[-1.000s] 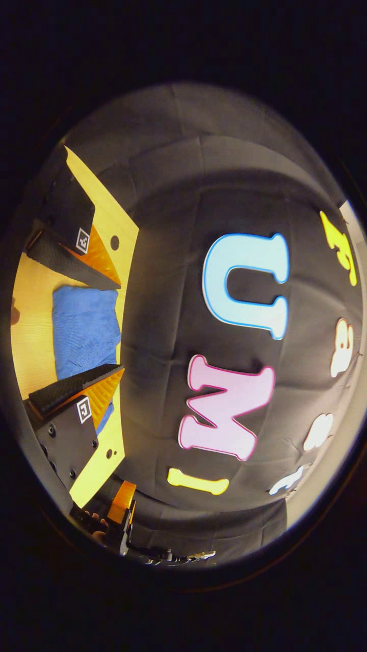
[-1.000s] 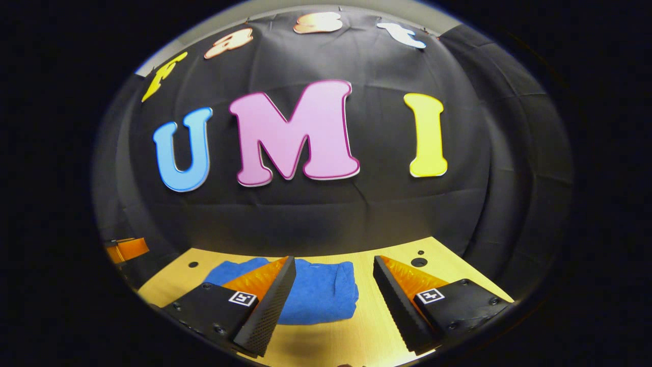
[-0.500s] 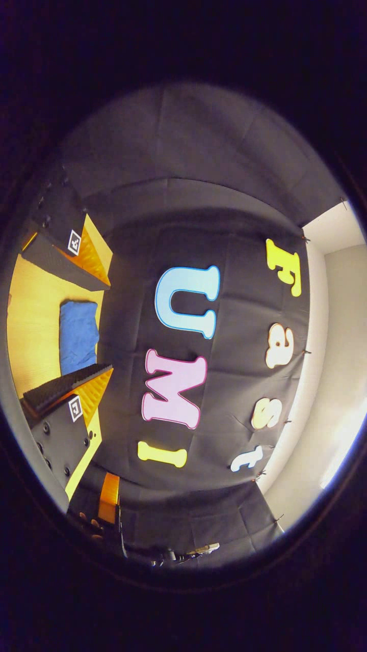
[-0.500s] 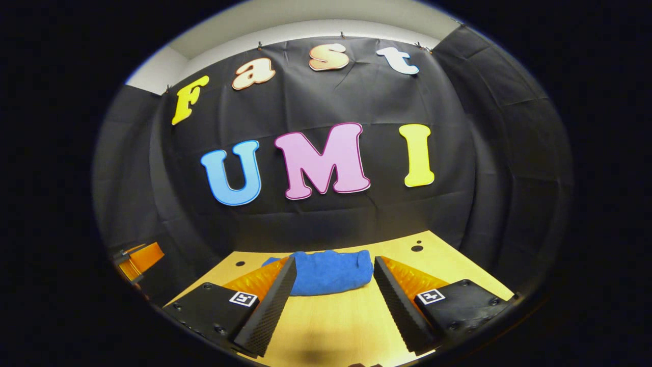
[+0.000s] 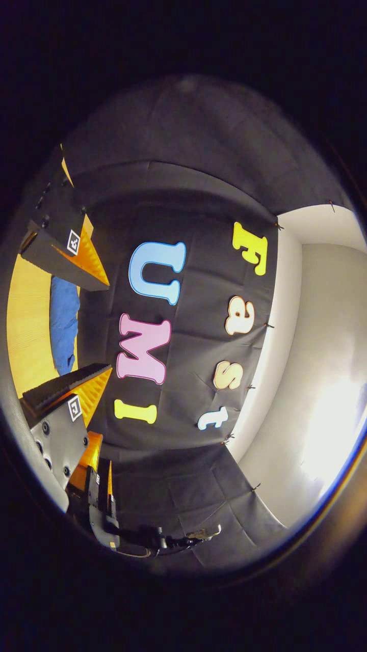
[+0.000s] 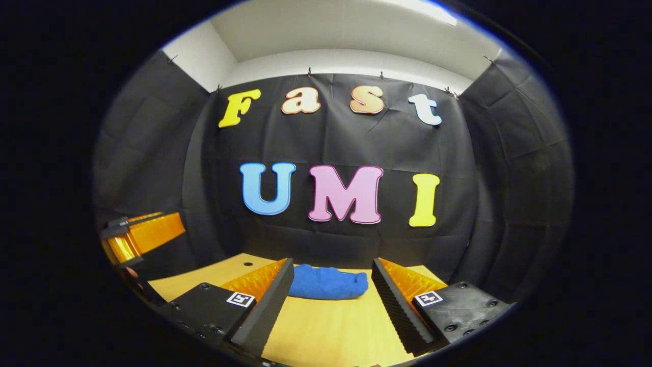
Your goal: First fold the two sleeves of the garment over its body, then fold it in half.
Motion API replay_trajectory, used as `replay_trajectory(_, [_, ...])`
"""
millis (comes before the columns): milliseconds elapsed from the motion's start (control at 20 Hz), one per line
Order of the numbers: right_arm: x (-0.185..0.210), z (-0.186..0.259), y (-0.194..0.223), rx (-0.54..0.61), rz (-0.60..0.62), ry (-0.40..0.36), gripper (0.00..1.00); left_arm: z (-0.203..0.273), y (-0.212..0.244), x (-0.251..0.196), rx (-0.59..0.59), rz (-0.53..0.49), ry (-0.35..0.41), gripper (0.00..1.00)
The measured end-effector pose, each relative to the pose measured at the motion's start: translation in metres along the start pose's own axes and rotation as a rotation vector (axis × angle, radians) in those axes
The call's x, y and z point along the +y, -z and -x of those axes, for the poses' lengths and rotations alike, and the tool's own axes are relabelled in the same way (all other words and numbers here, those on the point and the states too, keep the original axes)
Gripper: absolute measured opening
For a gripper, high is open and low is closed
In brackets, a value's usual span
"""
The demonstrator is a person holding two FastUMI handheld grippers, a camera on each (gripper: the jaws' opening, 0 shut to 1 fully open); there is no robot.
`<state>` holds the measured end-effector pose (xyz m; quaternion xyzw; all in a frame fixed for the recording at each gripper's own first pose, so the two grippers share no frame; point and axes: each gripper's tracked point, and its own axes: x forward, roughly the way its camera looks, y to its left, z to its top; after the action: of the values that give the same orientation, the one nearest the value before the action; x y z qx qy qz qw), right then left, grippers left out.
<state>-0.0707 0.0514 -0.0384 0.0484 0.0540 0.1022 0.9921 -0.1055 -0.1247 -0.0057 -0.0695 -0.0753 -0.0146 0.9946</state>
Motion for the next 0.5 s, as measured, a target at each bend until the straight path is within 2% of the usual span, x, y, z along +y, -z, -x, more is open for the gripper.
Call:
replay_trajectory(50, [0.003,0.001,-0.001,-0.001,-0.003,-0.012,0.97,0.001,0.003,0.001,0.007,-0.006,-0.011,0.82])
replay_trajectory(250, [-0.01,0.006,-0.003,-0.014,0.029,0.035,0.96,0.004,0.001,0.004,0.019,-0.037,-0.063,0.82])
replay_trajectory(500, [-0.032,0.008,-0.008,-0.029,0.01,0.077,0.95,0.008,-0.001,0.012,0.031,-0.011,-0.13,0.82])
